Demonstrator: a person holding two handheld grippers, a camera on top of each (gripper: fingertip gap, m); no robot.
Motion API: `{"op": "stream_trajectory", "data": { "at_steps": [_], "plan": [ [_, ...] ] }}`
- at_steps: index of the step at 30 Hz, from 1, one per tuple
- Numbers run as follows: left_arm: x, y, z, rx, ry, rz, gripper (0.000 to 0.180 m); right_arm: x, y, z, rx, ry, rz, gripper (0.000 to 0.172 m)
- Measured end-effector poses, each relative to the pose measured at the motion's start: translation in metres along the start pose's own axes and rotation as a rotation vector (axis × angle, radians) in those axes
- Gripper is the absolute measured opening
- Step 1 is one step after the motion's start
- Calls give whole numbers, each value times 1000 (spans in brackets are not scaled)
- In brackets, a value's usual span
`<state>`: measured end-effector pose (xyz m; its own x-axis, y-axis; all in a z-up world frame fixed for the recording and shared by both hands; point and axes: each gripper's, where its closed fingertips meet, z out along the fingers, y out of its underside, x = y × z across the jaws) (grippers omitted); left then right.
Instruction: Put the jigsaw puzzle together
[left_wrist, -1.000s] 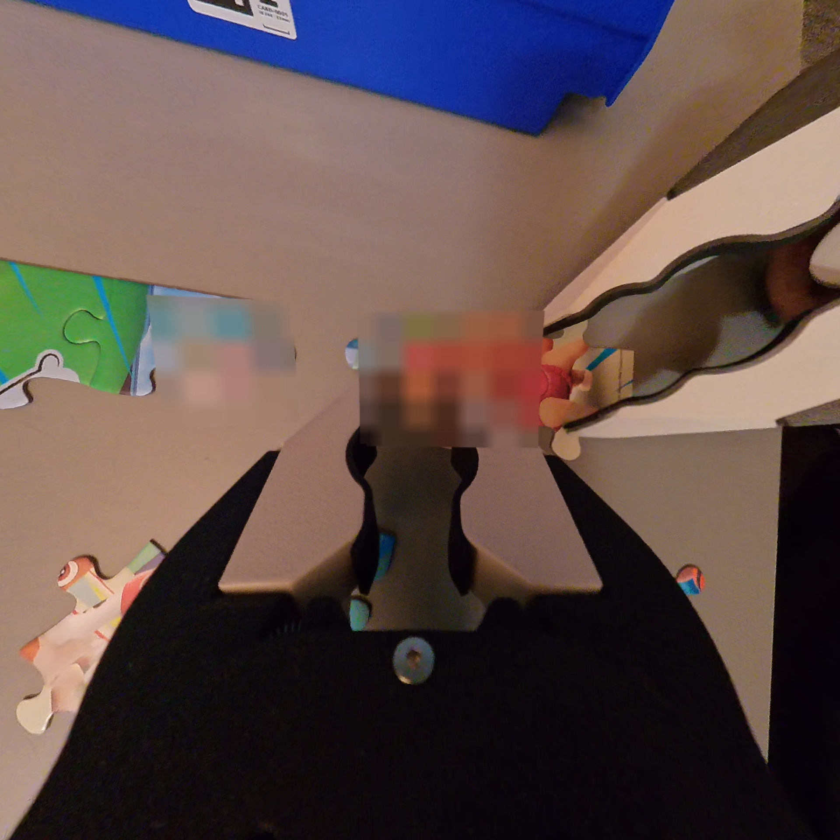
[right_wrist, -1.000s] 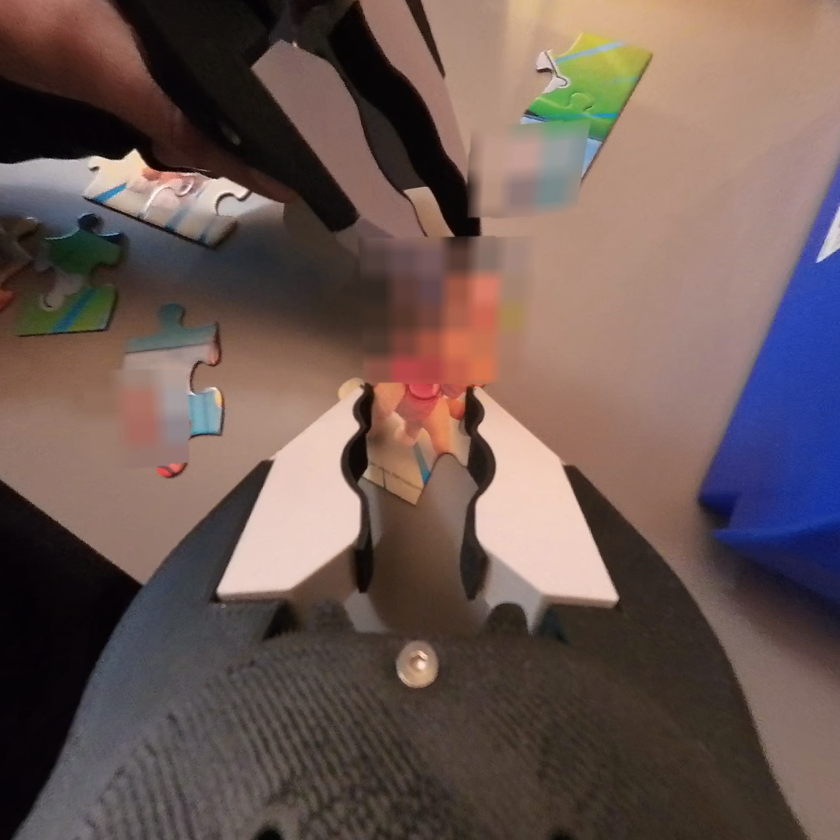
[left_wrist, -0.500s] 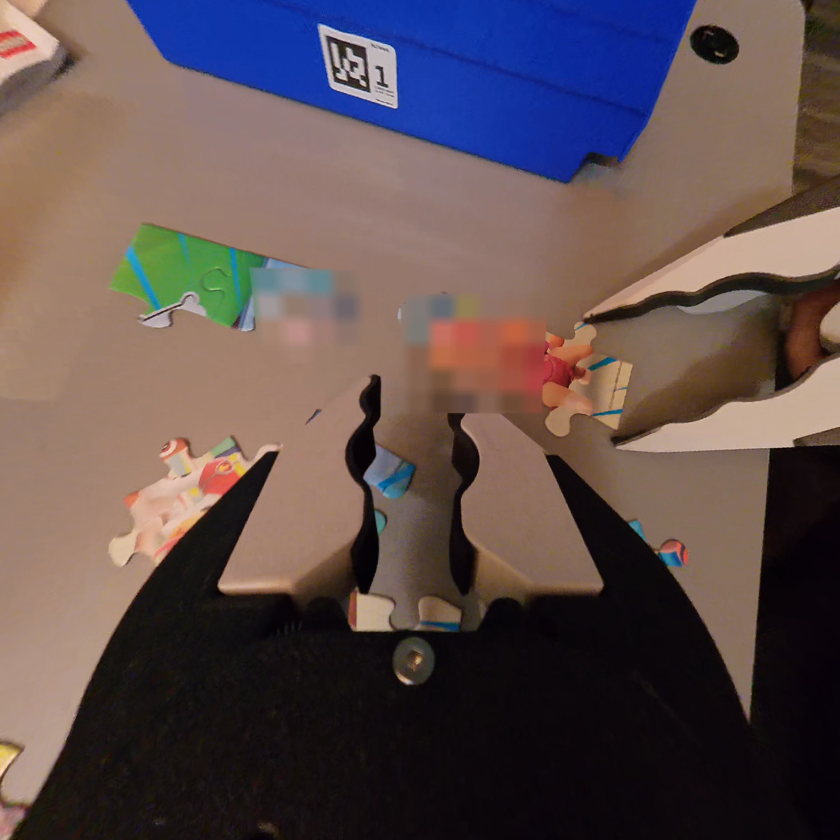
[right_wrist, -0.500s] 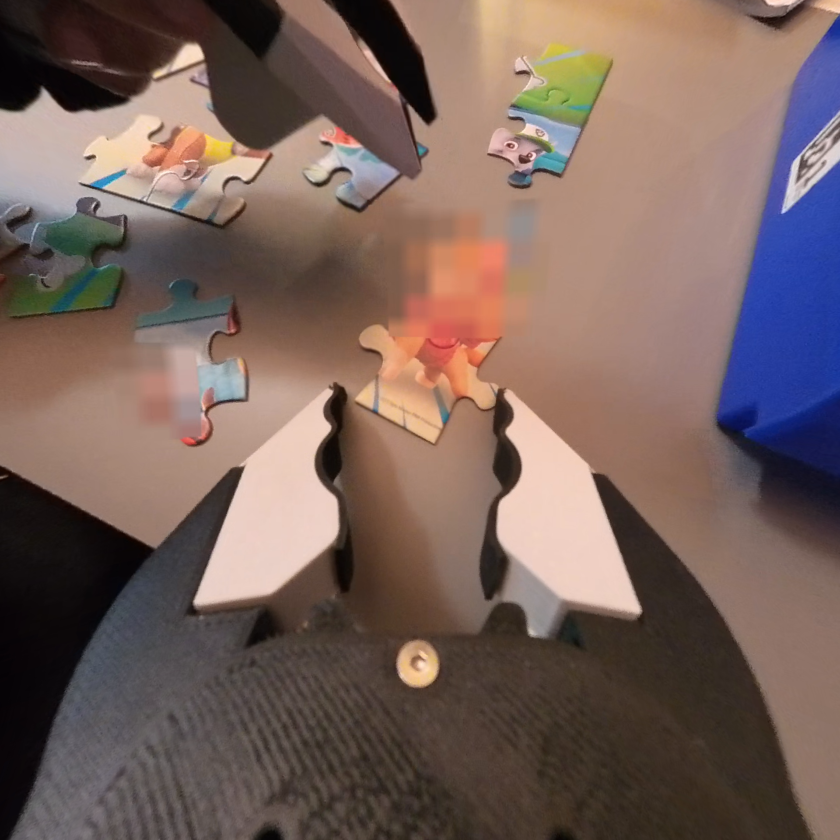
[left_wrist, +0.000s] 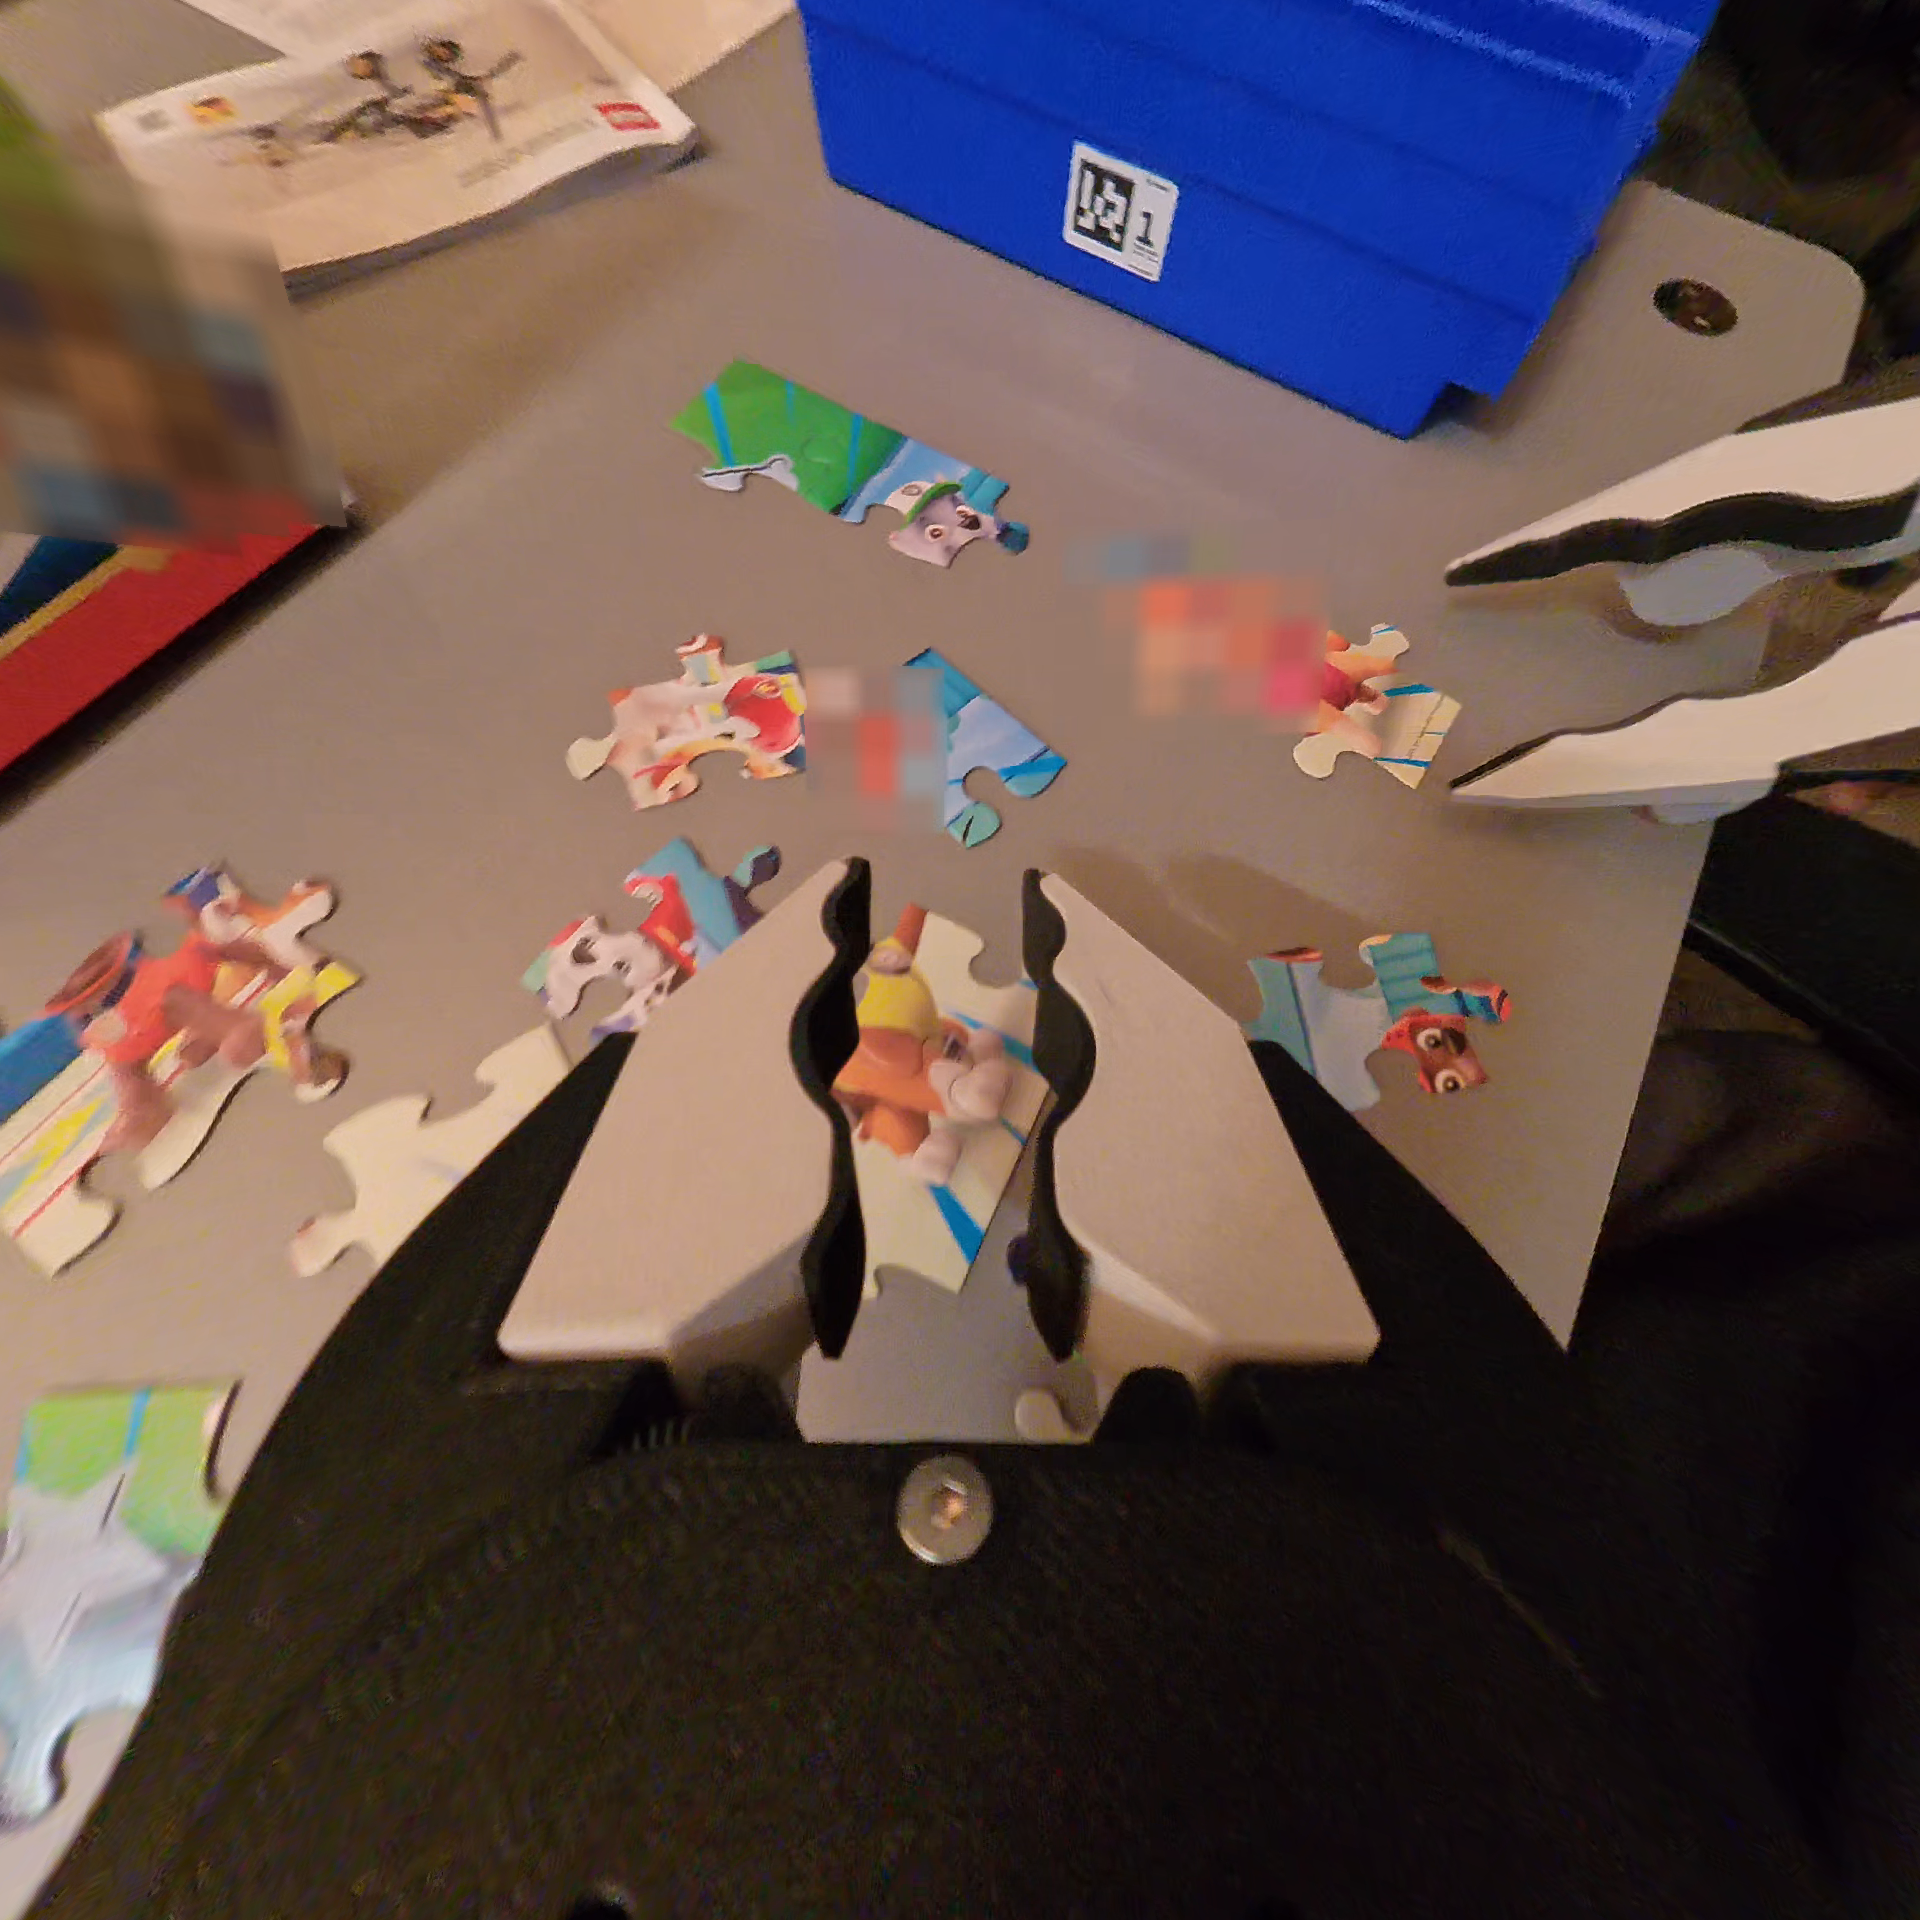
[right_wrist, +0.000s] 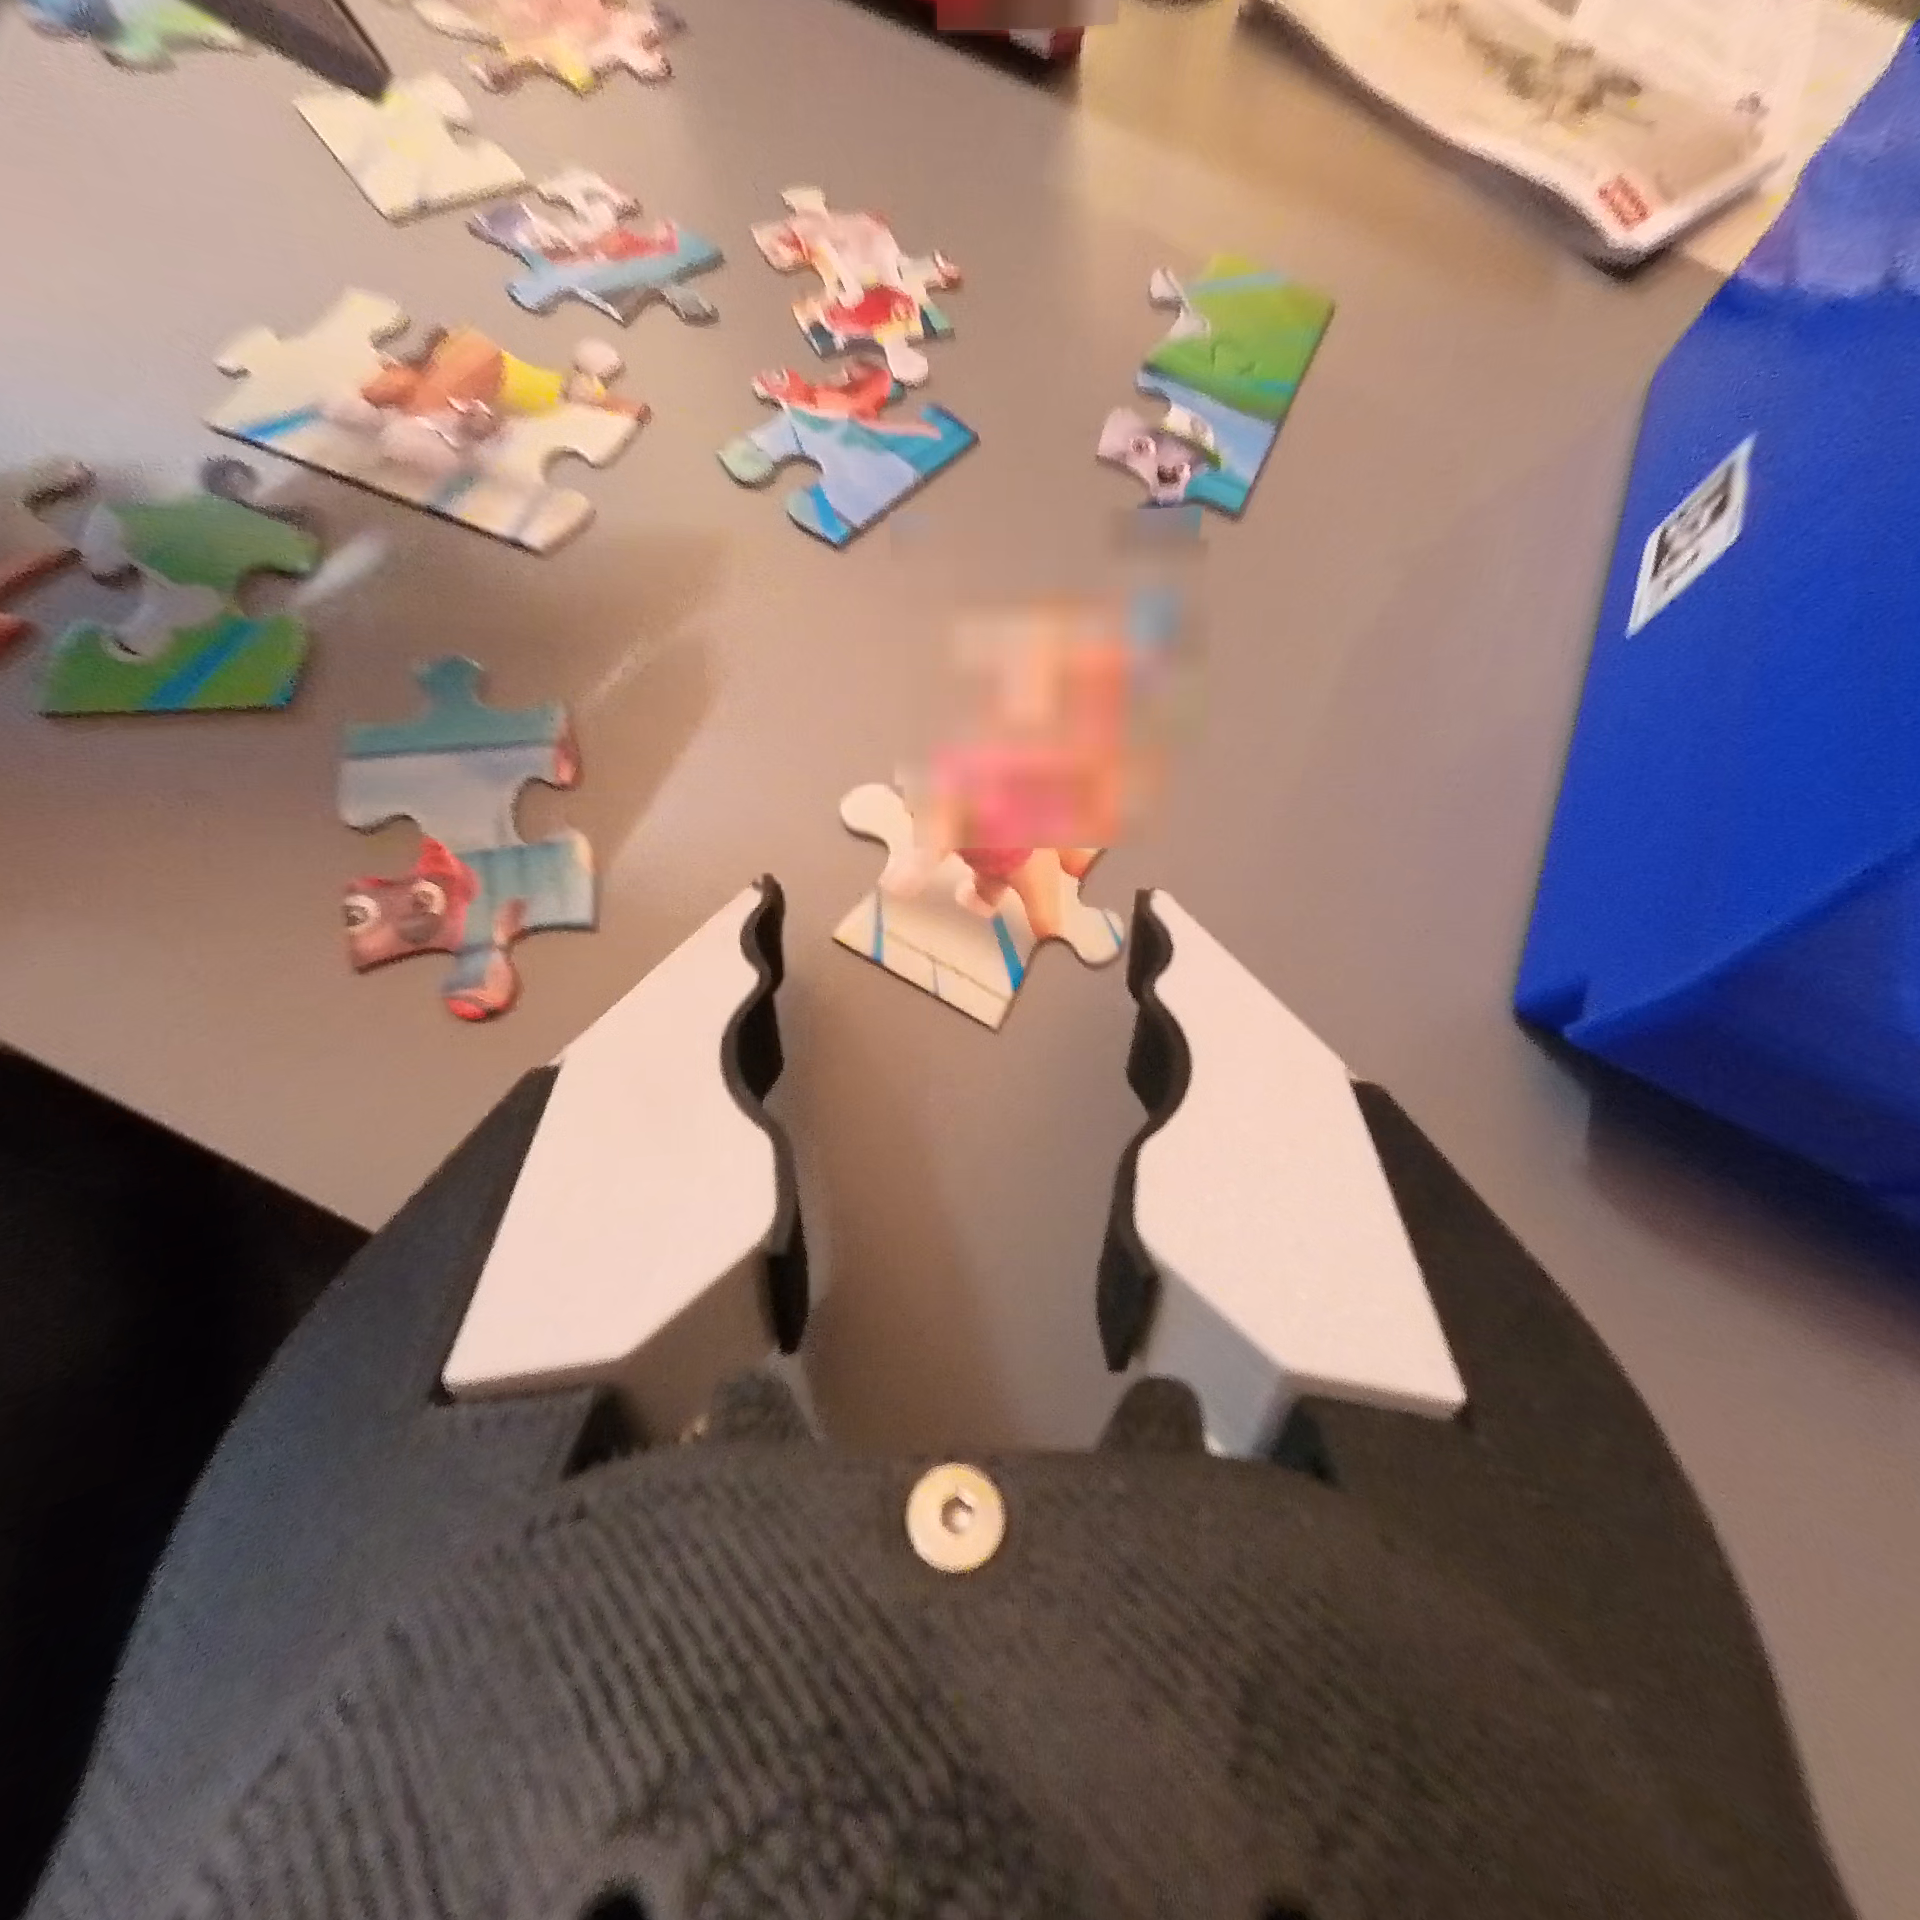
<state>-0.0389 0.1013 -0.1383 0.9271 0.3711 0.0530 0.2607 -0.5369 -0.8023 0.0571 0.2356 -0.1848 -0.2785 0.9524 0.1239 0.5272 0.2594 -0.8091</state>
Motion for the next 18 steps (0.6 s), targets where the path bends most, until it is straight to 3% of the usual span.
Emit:
{"op": "stream_trajectory", "data": {
  "at_steps": [7, 11, 18],
  "plan": [
    [-19, 19, -54, 187, -37, -132, 33, -13, -58, -5, 146, 2, -63, 62],
    [-28, 38, -74, 314, -66, -251, 38, -23, -95, 13, 273, -121, 5, 56],
    [-59, 51, -113, 525, -225, -254, 40, 10, -112, 45, 430, -44, 10, 44]
  ]
}}
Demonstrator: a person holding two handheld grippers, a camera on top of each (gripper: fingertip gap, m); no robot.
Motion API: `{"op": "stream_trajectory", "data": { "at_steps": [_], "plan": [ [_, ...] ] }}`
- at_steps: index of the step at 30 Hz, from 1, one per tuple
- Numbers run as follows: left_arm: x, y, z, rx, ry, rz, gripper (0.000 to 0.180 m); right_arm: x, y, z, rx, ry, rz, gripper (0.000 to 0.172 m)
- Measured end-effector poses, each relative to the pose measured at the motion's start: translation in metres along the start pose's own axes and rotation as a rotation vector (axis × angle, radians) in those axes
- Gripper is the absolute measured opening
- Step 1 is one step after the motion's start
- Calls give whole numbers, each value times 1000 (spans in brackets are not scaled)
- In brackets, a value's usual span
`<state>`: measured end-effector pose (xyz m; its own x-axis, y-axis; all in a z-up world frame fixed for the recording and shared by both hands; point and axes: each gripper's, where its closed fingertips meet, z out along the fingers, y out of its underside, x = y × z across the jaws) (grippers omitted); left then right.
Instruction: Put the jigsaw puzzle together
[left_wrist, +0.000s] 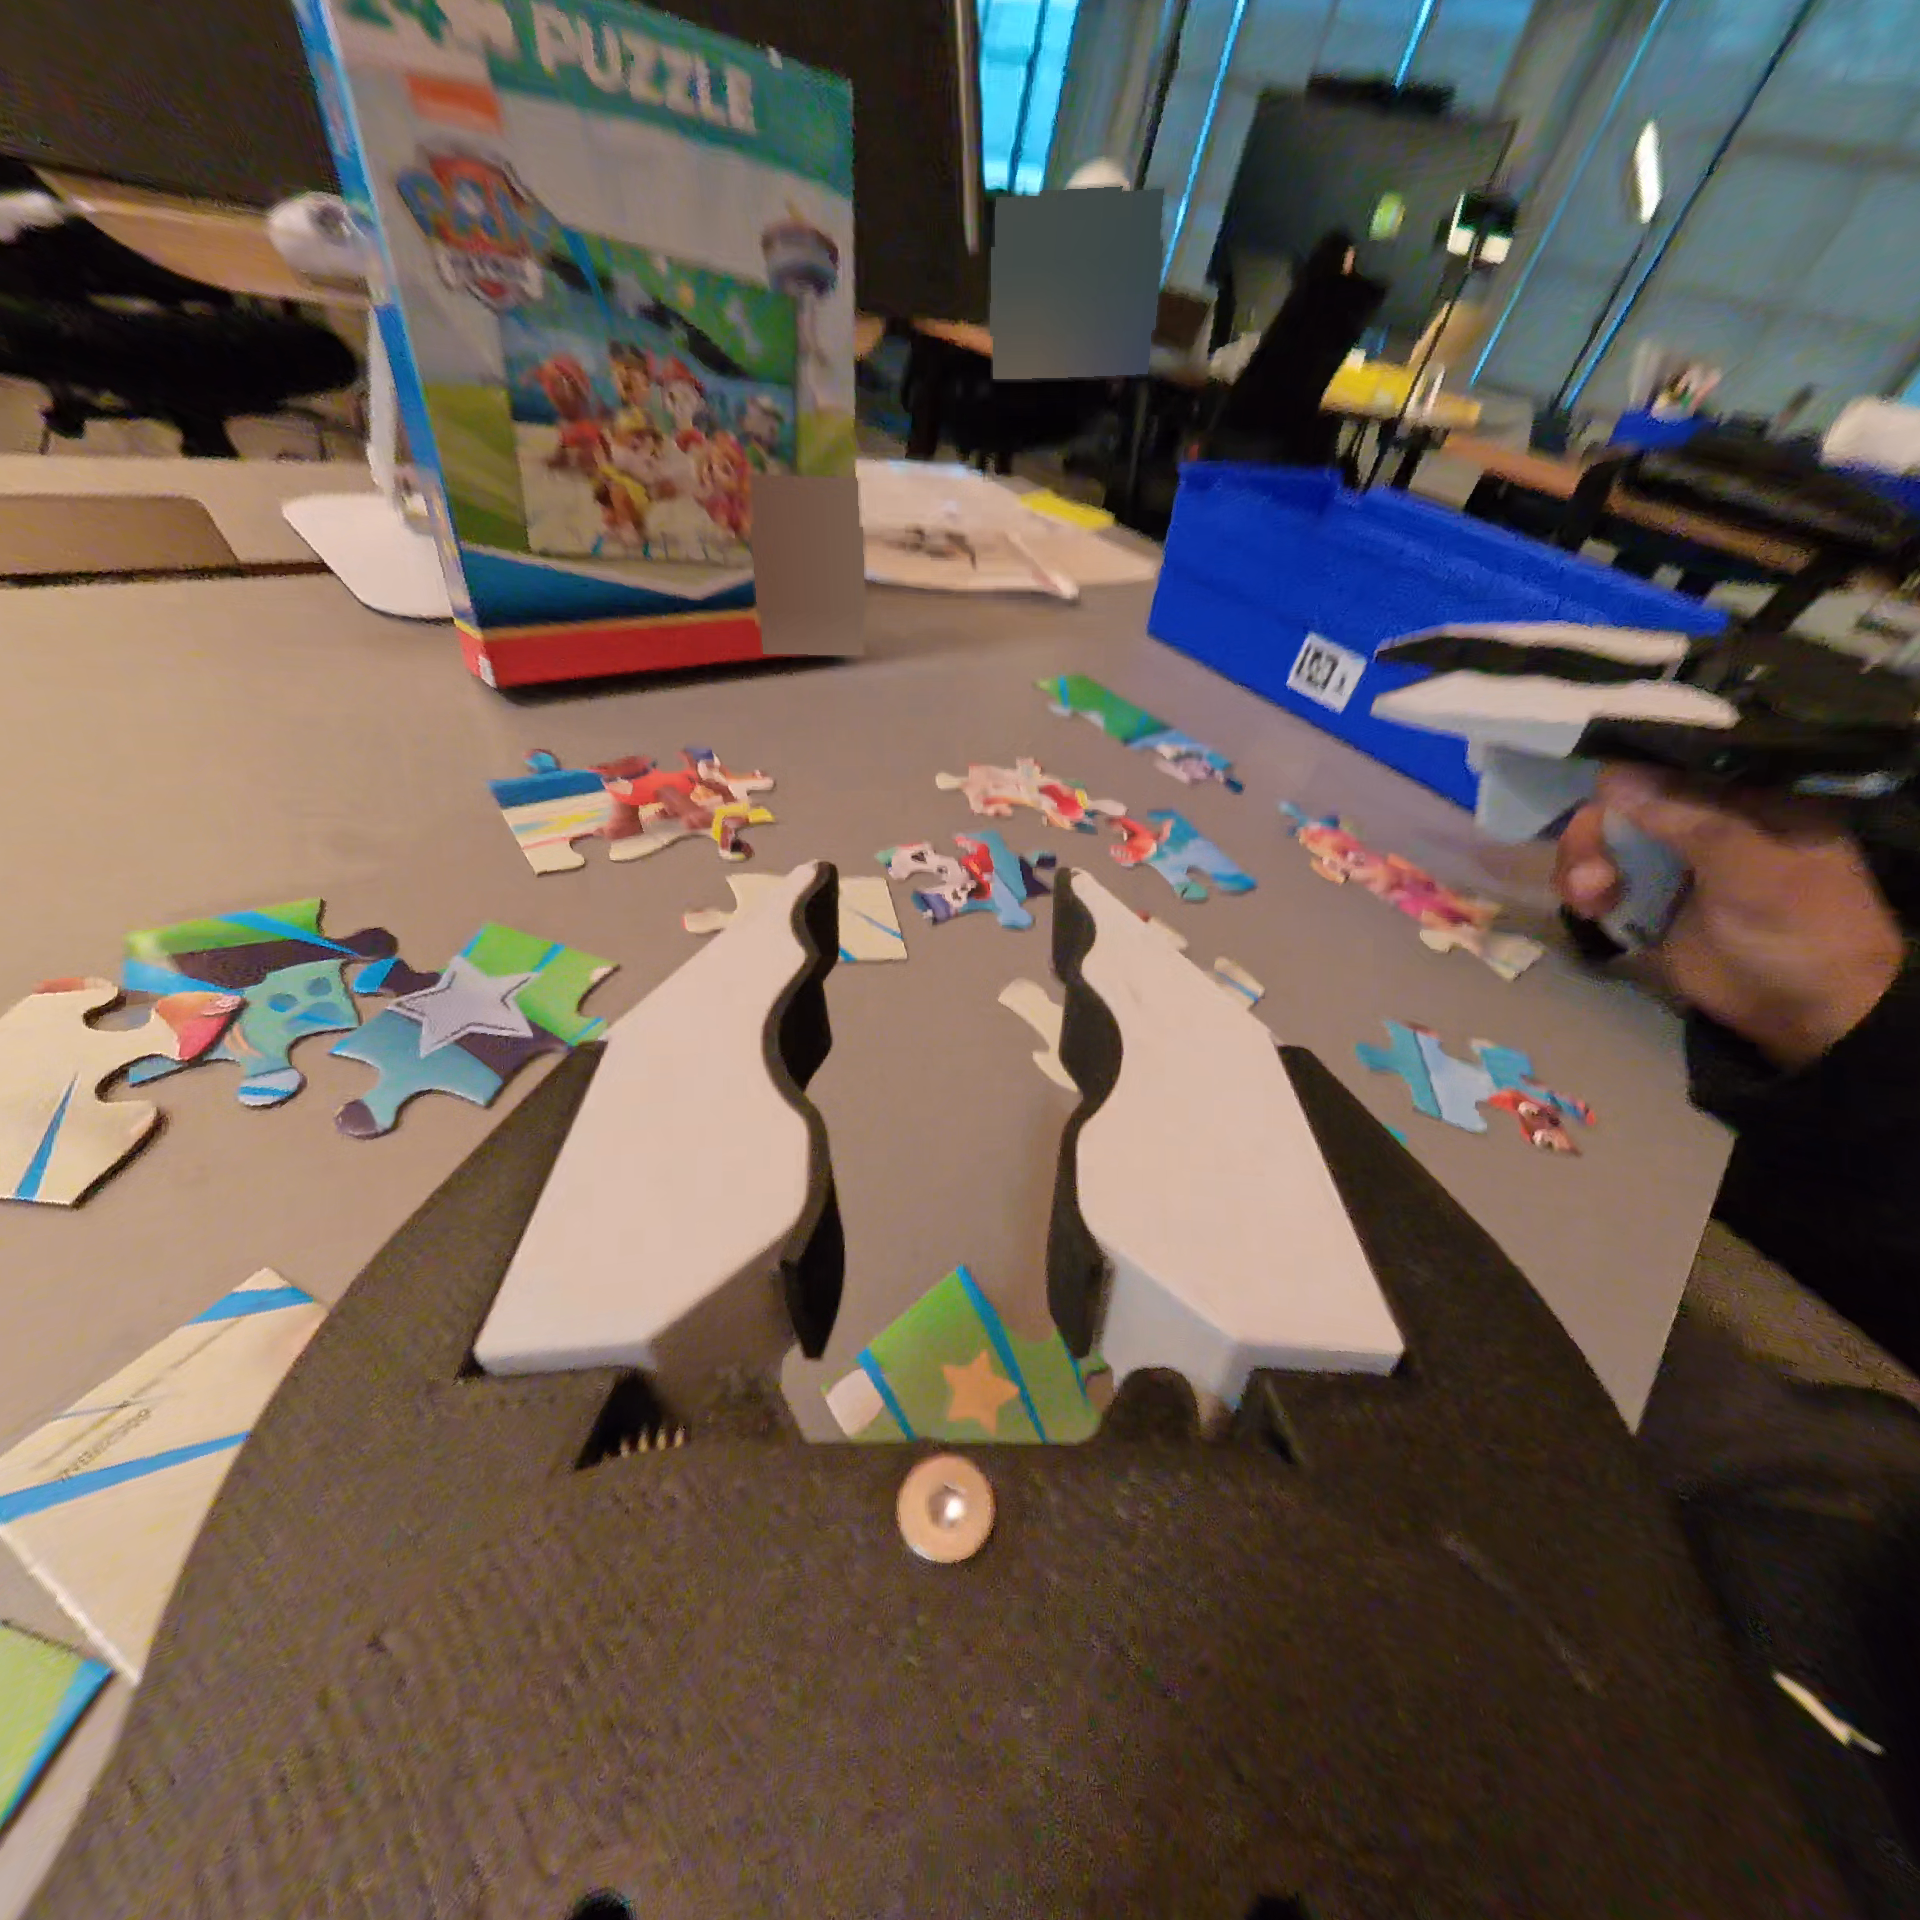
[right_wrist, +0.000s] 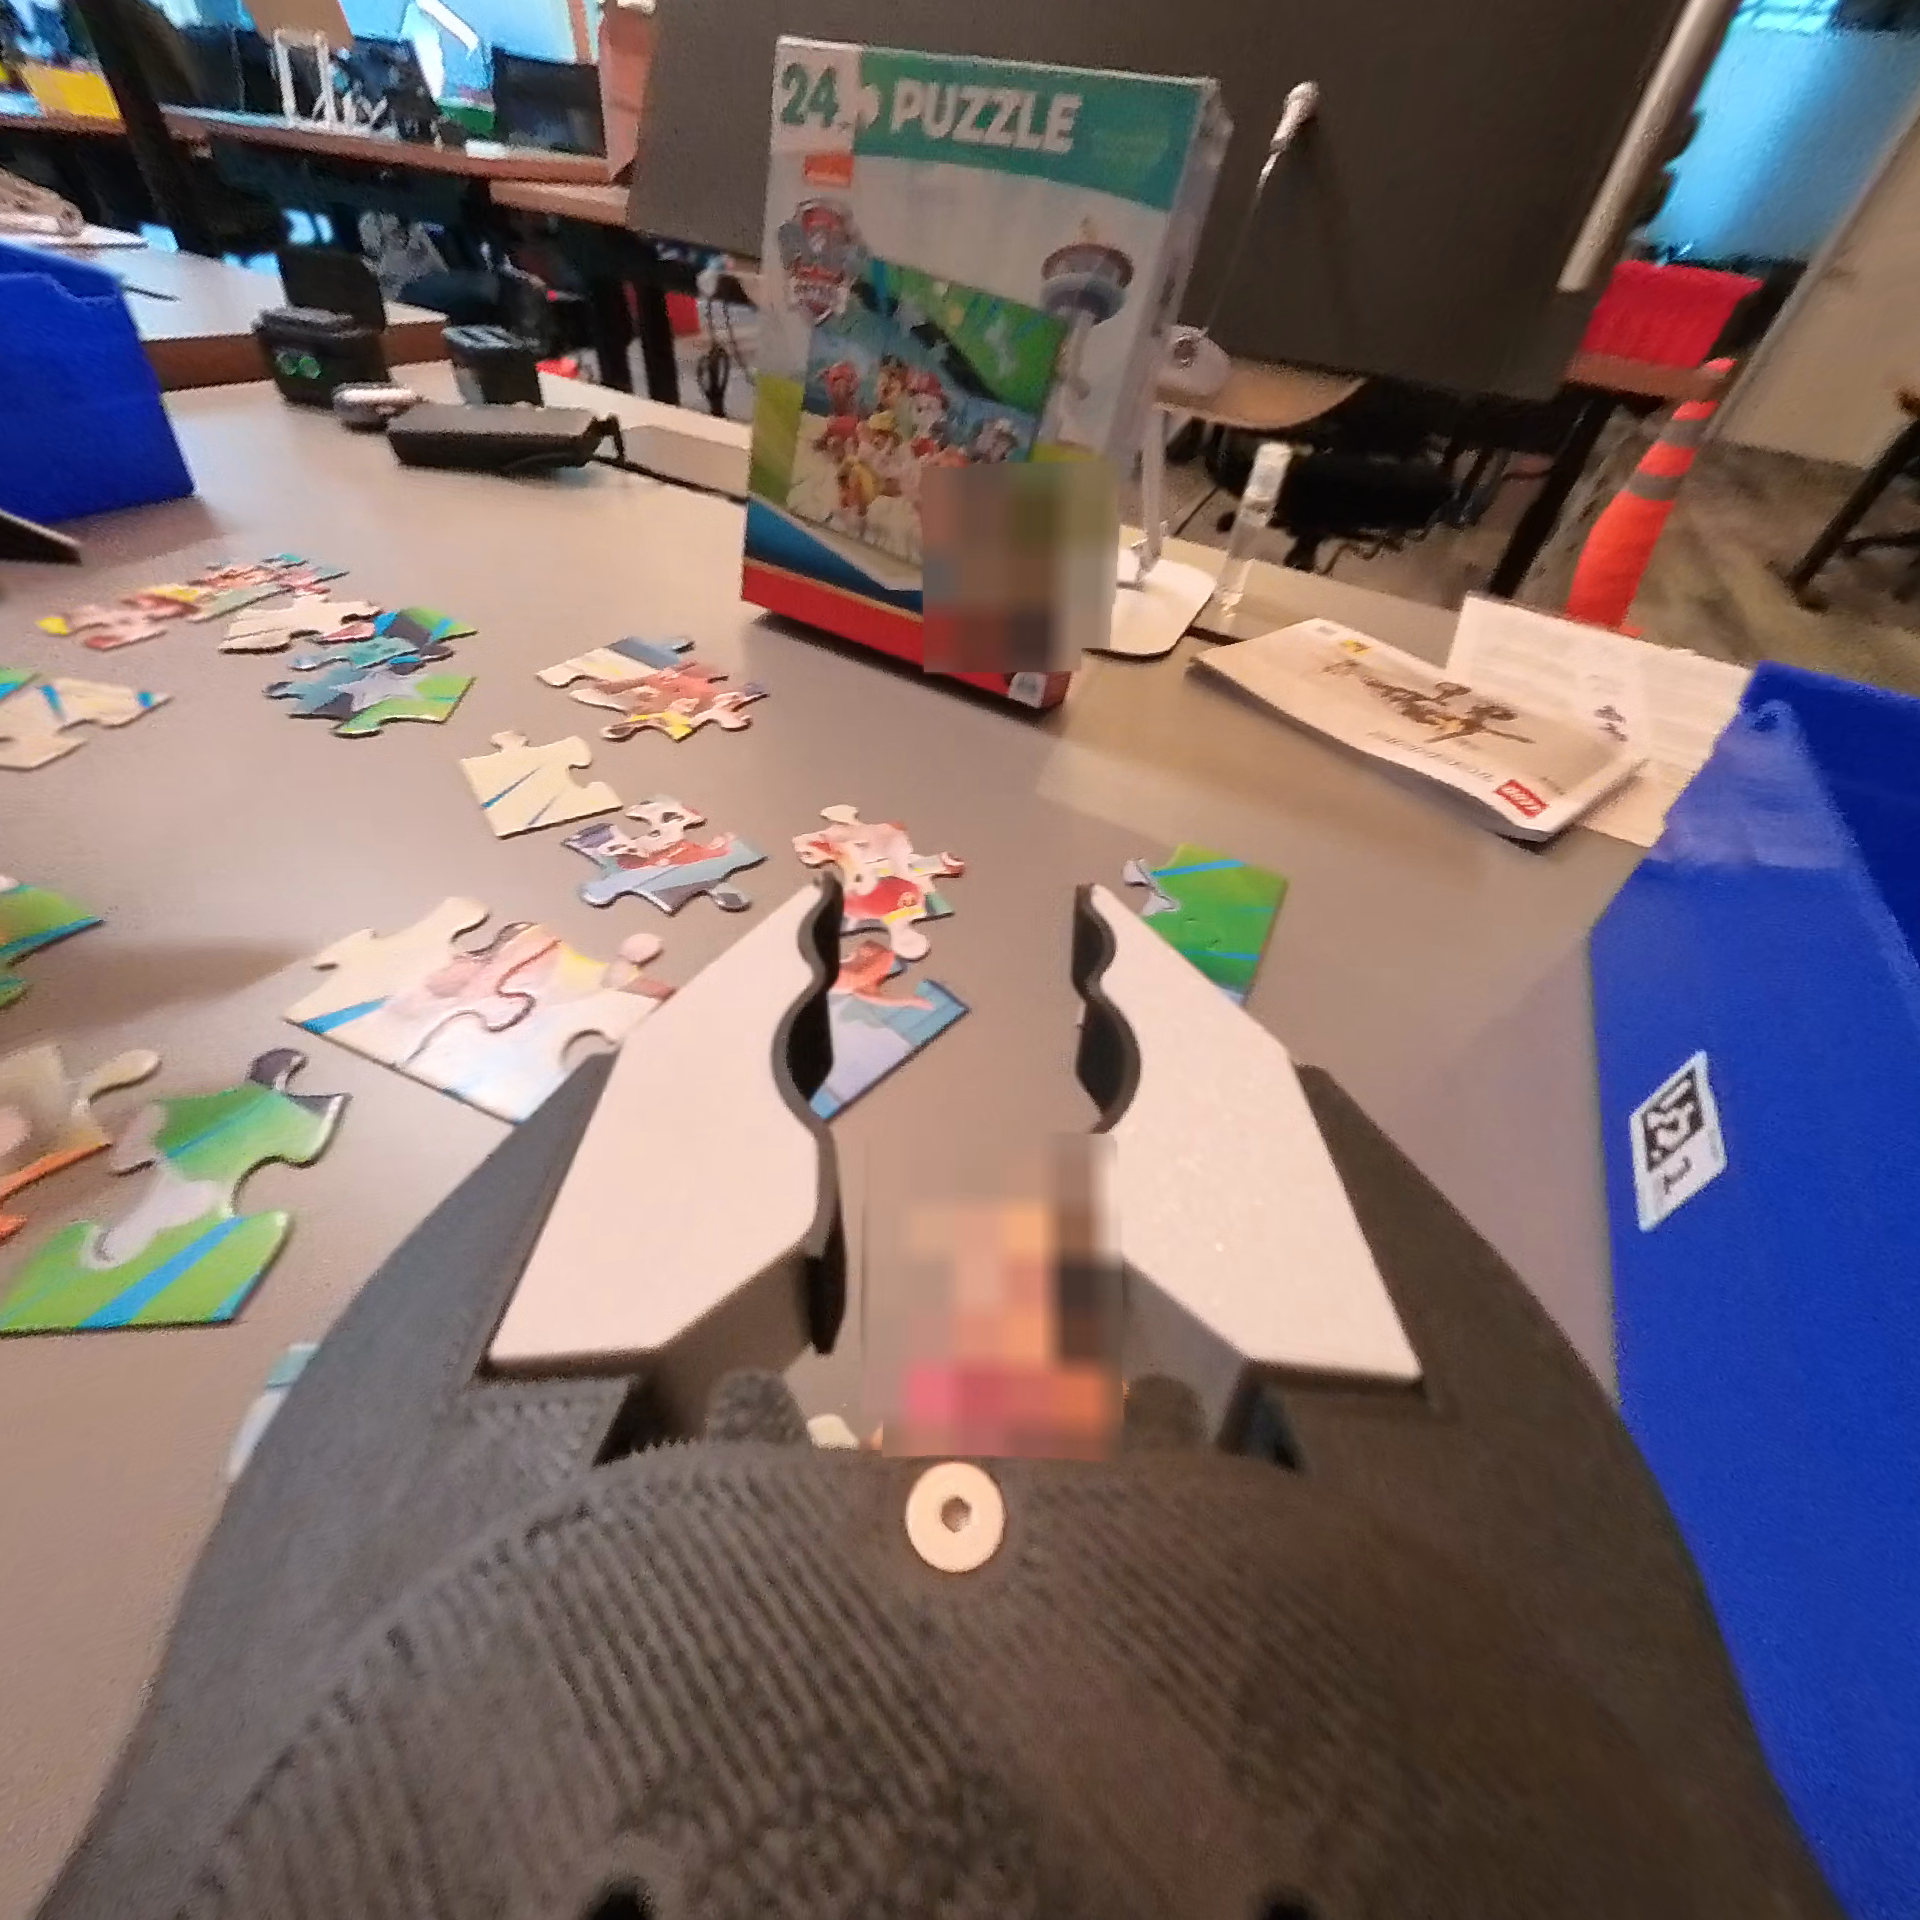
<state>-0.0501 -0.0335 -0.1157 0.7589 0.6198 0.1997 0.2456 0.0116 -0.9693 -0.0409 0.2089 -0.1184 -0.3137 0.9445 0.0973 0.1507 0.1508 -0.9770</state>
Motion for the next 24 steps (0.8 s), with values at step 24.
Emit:
{"op": "stream_trajectory", "data": {
  "at_steps": [24],
  "plan": [
    [-19, -28, -20, 280, -96, -30, 63, 14, -13, -23, 178, 55, 35, 46]
  ]
}}
